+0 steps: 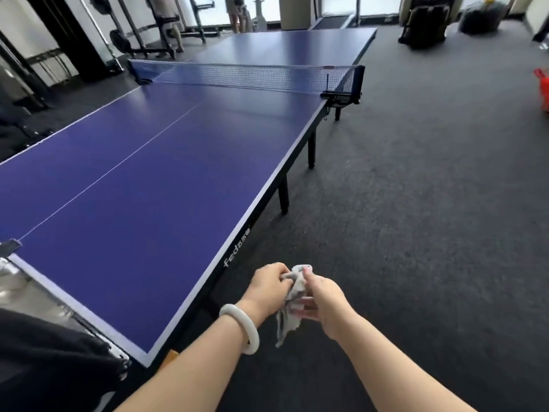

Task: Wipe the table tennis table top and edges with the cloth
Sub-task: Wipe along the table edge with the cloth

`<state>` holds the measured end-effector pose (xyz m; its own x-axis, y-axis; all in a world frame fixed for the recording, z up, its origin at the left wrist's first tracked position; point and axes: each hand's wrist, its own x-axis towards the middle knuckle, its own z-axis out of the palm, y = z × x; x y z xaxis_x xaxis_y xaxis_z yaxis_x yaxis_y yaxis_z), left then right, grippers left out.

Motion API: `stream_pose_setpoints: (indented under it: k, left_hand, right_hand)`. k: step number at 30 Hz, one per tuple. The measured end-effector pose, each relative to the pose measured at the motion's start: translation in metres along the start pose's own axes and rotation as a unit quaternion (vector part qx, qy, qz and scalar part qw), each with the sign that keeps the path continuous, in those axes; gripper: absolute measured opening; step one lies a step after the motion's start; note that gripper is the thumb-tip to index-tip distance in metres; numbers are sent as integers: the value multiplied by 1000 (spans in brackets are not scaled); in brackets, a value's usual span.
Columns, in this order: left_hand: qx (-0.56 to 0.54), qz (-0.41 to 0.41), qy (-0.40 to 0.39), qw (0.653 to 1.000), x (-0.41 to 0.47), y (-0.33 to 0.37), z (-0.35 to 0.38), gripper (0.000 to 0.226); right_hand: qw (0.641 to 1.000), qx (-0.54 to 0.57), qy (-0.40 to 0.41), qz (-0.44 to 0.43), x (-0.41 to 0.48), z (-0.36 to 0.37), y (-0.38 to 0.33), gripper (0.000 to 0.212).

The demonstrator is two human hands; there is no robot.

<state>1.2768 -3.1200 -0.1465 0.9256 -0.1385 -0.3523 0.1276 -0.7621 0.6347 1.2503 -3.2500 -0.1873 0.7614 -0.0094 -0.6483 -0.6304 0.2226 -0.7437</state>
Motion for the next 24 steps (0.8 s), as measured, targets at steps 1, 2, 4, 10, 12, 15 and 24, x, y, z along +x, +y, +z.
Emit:
stream_pose_setpoints:
  k: [1, 2, 4, 10, 12, 15, 24]
  left_hand:
    - [14, 15, -20, 1000, -4, -9, -2, 13]
    - [17, 32, -52, 998, -8, -20, -5, 16]
    - [19, 63, -124, 990, -15, -48, -15, 27]
    - [-13, -27, -56, 998, -1, -150, -77, 28]
    - [47, -44, 23, 998, 19, -178, -95, 30]
    - [103, -27, 58, 993, 51, -206, -109, 30]
    - [281, 129, 53, 949, 108, -258, -96, 38]
  right_hand:
    - [999, 42, 1, 25, 2, 12, 7, 38]
    - [997, 63, 6, 33, 5, 24, 15, 36]
    - [996, 79, 22, 41, 10, 51, 31, 27]
    - [994, 59, 95, 4, 31, 113, 90, 11]
    - [994, -6, 110, -27, 33, 128, 112, 15]
    - [991, -58, 101, -65, 38, 153, 135, 31]
    - [994, 11, -69, -82, 60, 256, 193, 25]
